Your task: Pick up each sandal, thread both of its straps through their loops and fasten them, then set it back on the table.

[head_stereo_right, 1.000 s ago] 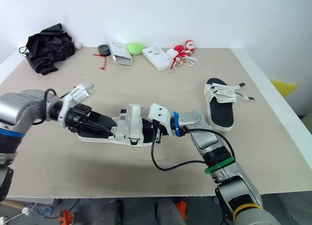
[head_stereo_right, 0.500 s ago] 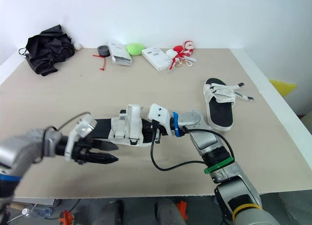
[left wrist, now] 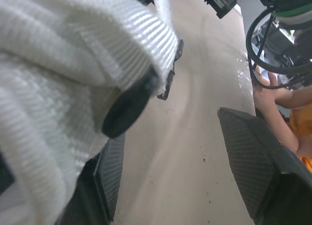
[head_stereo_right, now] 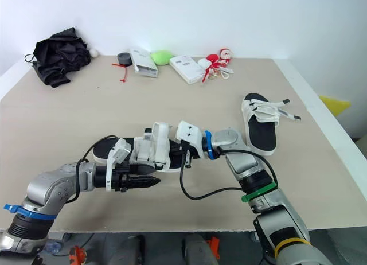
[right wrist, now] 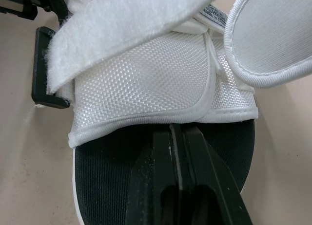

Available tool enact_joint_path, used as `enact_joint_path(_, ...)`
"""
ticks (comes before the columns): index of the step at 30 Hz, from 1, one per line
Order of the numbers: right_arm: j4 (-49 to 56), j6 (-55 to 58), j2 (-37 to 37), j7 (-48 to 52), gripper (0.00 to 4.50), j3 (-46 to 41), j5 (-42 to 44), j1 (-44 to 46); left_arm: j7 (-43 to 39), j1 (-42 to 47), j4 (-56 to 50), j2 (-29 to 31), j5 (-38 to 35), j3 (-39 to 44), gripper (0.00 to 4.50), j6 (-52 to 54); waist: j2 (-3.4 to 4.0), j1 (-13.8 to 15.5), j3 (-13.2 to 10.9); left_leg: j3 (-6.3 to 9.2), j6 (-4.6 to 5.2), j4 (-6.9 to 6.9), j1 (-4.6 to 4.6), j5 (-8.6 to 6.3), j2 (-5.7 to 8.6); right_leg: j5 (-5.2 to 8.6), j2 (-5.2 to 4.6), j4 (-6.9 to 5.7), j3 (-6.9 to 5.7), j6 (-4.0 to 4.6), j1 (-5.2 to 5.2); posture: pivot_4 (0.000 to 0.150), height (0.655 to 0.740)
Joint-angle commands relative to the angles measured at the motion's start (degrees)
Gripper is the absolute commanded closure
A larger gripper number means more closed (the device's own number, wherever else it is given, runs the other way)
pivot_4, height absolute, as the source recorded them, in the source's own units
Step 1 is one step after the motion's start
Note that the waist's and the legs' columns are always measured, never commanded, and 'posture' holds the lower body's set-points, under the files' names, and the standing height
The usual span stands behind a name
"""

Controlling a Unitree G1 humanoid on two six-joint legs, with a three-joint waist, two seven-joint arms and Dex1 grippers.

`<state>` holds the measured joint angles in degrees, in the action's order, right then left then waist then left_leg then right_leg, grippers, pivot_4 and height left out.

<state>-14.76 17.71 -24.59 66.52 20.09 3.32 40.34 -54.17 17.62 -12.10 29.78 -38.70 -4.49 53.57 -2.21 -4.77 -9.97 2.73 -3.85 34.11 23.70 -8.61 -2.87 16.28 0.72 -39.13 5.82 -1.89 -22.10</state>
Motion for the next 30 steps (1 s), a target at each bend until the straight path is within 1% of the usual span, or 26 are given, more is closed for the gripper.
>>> enact_joint_path(1, -6.3, 0.5, 1.0, 1.7, 4.50, 5.6, -3.3, -2.9, 3.9, 2.9, -0.7, -3.3, -3.9, 4.4, 1.44, 1.1, 0.00, 0.1, 0.0, 0.00, 0.00, 0.08, -0.07, 0.00, 0.00, -0.01, 0.00, 0.00, 0.00, 0.02, 0.10, 0.150, 0.7380)
enact_joint_path(3, -6.8, 0.1, 1.2, 1.8, 4.50, 5.6, -3.4, -2.7, 5.5, 3.3, -0.5, -4.7, -5.1, 5.3, 1.44, 2.5, 0.00, 0.2, 0.0, -0.03, 0.00, 0.18, -0.29, 0.00, 0.02, 0.10, -0.03, 0.00, 0.04, 0.26, 0.26, 0.150, 0.7380)
enact_joint_path(9, -7.7, -0.6, 1.4, 1.7, 4.50, 5.6, -3.7, -2.5, 10.3, 4.8, -0.7, -8.2, -10.5, 9.0, 1.44, 7.8, -0.01, 0.2, 0.0, -0.07, 0.00, 0.35, -0.40, 0.03, 0.17, 0.11, -0.10, 0.06, 0.27, 0.27, 0.23, 0.150, 0.7380)
enact_joint_path(13, -7.5, -0.6, 1.4, 1.6, 4.50, 5.7, -4.0, -2.9, 11.1, 5.1, -1.8, -7.5, -15.0, 11.2, 1.44, 12.4, -0.01, 0.2, 0.0, -0.07, 0.00, 0.36, -0.40, 0.05, 0.19, 0.07, -0.09, 0.06, 0.32, 0.22, 0.22, 0.150, 0.7380)
enact_joint_path(20, -7.9, -0.9, 1.5, 1.9, 4.50, 5.5, -4.3, -2.8, 11.6, 6.5, -3.7, -5.5, -19.1, 11.3, 1.44, 16.4, -0.11, -0.1, 0.1, -0.09, -0.10, 0.20, -0.39, -0.02, 0.15, 0.05, -0.02, 0.06, 0.35, 0.15, 0.35, 0.150, 0.7380)
enact_joint_path(22, -8.1, -1.0, 1.6, 1.9, 4.50, 5.4, -4.4, -2.7, 11.4, 6.3, -4.2, -4.8, -19.2, 10.5, 1.44, 16.7, -0.11, -0.2, 0.1, -0.09, -0.15, 0.19, -0.39, -0.07, 0.13, 0.06, 0.00, 0.06, 0.36, 0.14, 0.34, 0.150, 0.7380)
enact_joint_path(28, -7.9, -0.9, 1.6, 1.9, 4.50, 5.3, -4.4, -2.7, 11.8, 5.5, -3.1, -3.3, -15.6, 7.7, 1.44, 15.0, -0.11, -0.2, 0.1, -0.10, -0.17, 0.18, -0.39, -0.08, 0.13, 0.10, -0.01, 0.07, 0.36, 0.20, 0.31, 0.150, 0.7380)
enact_joint_path(29, -7.9, -0.9, 1.6, 1.8, 4.50, 5.3, -4.4, -2.7, 12.0, 5.5, -2.9, -3.2, -15.0, 7.2, 1.95, 14.7, -0.11, -0.2, 0.1, -0.10, -0.17, 0.18, -0.39, -0.08, 0.13, 0.10, -0.01, 0.07, 0.37, 0.20, 0.31, 0.150, 0.7380)
enact_joint_path(30, -7.8, -0.8, 1.6, 1.8, 4.50, 5.3, -4.4, -2.7, 12.4, 5.6, -2.7, -3.2, -14.8, 7.0, 2.30, 14.6, -0.11, -0.2, 0.1, -0.10, -0.18, 0.18, -0.40, -0.08, 0.13, 0.10, -0.01, 0.08, 0.37, 0.21, 0.26, 0.150, 0.7380)
